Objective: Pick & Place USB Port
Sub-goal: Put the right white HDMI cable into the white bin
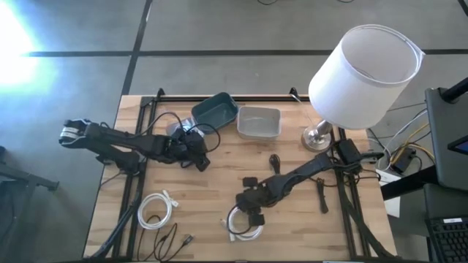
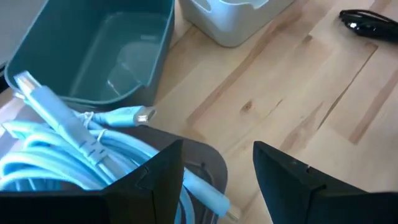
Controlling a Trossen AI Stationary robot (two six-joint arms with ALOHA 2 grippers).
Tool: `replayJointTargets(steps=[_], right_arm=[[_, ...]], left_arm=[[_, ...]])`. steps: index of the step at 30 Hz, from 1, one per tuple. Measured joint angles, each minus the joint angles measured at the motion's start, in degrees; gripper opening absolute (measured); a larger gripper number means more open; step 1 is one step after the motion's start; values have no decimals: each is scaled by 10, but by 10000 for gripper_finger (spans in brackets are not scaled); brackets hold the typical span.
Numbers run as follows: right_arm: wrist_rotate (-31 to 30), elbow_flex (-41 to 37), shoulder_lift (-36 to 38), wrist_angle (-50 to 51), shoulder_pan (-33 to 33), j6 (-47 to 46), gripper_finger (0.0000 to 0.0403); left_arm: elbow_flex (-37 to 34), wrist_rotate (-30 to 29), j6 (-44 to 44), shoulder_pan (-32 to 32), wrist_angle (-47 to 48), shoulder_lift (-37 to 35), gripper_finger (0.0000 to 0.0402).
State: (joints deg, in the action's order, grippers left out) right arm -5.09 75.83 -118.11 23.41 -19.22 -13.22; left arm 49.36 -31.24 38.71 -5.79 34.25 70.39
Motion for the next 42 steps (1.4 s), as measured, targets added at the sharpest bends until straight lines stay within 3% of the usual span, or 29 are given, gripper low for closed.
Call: replayJointTargets(steps=[7,12,17,24,28,35,42], right_arm=[[-35,16,22,47,15,44,27],[-73,23,42,91,26,74,32],[-209,25,103,145,41,119,33],[-484,19,202,178,90,169,34],[-567,8,242,171,138,188,34],[-582,-48,273,110,267,165,34],[-536,-145,242,-67,356,167,34]], left_arm=[[-1,25,0,-1,-36,0,195],[0,30,-14,-1,-66,0,195],[0,30,-14,-1,-68,0,195],[0,30,-13,-1,-72,0,195],[0,29,-12,-1,-75,0,195],[0,29,-12,-1,-78,0,195],[0,29,-12,-1,-79,0,194]])
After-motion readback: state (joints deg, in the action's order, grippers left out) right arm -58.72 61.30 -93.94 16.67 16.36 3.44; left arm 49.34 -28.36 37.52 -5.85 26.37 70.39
